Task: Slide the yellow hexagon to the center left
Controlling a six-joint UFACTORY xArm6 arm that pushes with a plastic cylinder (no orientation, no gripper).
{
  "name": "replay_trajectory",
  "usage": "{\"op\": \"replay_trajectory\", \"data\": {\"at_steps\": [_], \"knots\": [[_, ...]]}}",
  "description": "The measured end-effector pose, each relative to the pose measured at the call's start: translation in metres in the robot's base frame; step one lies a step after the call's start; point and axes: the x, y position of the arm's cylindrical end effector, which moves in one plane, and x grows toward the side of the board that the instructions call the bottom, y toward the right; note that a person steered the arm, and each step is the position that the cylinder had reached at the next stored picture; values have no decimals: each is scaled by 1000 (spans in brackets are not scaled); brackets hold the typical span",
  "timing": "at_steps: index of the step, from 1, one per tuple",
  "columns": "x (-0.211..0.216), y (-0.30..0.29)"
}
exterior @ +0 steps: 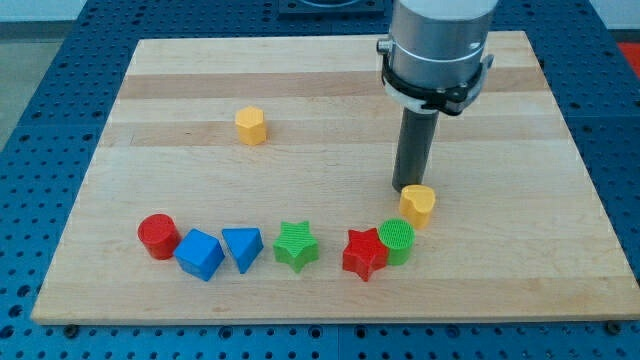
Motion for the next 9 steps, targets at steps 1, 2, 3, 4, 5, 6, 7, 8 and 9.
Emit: {"op": "replay_trajectory", "data": {"at_steps": [1,2,3,4,5,6,7,8,9], "knots": [[23,9],[40,16],[43,17],[43,17],[15,16],[-32,-4],[-82,-46],[-107,-73],[-108,-80]]}}
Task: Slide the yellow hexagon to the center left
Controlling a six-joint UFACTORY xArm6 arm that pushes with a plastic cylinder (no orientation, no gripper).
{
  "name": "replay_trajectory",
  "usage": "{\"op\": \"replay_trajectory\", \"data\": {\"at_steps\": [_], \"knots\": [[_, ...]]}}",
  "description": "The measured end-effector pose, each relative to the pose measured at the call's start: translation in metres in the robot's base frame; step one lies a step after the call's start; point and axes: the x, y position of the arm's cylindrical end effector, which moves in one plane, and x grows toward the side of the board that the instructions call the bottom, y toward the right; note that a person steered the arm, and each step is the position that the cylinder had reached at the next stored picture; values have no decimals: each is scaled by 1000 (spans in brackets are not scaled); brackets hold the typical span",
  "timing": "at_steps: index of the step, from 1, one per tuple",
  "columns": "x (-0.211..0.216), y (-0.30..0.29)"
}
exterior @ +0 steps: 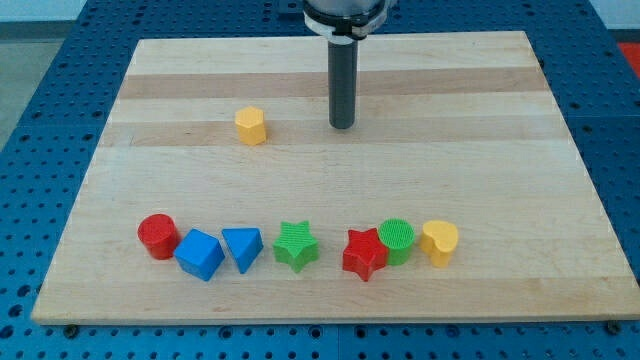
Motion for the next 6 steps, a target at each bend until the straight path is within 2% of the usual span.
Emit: {"op": "replay_trajectory", "data": {"at_steps": [3,6], "knots": [[0,-104],[-1,-132]]}}
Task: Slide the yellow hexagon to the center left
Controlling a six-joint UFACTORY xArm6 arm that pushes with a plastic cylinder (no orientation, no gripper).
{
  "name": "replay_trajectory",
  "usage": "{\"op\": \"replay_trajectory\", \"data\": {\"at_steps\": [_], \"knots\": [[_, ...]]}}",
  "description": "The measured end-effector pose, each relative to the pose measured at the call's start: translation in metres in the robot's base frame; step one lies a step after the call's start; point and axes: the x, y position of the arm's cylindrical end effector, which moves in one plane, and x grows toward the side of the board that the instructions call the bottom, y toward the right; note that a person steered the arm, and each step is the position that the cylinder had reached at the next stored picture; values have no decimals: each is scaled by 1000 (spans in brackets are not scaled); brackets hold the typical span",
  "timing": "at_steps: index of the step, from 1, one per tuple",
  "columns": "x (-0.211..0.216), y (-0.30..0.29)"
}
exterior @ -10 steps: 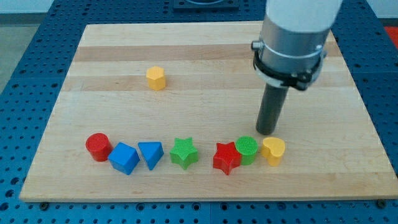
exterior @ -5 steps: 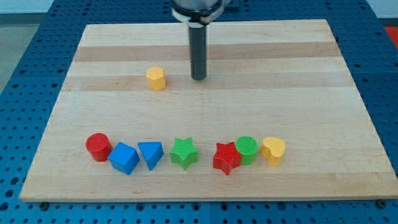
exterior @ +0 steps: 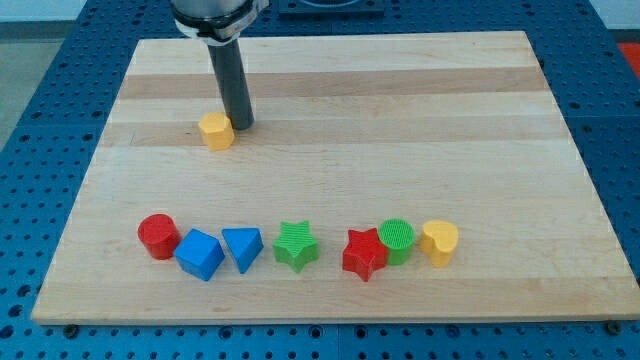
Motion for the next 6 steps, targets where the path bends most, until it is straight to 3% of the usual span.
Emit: {"op": "replay_trajectory", "data": {"at_steps": [4,6], "knots": [[6,-73],[16,-43]]}}
